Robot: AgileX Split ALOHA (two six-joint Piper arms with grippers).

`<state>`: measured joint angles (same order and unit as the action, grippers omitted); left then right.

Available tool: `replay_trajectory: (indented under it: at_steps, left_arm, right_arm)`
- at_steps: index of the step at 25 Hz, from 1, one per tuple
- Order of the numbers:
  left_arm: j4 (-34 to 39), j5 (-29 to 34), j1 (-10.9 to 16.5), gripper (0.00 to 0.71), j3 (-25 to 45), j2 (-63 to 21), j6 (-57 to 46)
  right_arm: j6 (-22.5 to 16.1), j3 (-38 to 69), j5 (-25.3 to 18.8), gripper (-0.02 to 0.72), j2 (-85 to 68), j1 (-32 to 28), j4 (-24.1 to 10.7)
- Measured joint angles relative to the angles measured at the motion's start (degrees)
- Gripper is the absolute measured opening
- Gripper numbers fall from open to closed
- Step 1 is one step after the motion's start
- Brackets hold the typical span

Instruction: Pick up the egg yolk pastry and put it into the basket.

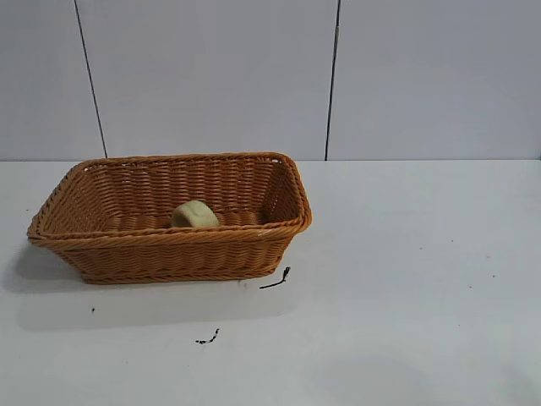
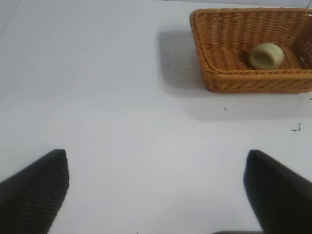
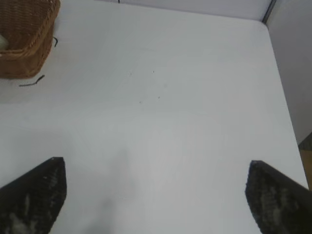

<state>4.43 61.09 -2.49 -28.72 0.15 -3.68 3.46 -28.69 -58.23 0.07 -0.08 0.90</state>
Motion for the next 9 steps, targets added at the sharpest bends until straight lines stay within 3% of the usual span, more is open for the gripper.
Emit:
replay_trajectory:
  at_steps: [9]
  left_arm:
    - [0.0,0.0,0.0,0.696,0.0,0.0,0.0]
  right_arm:
    - [0.0,0.05,0.0,0.694,-0.31,0.0,0.0]
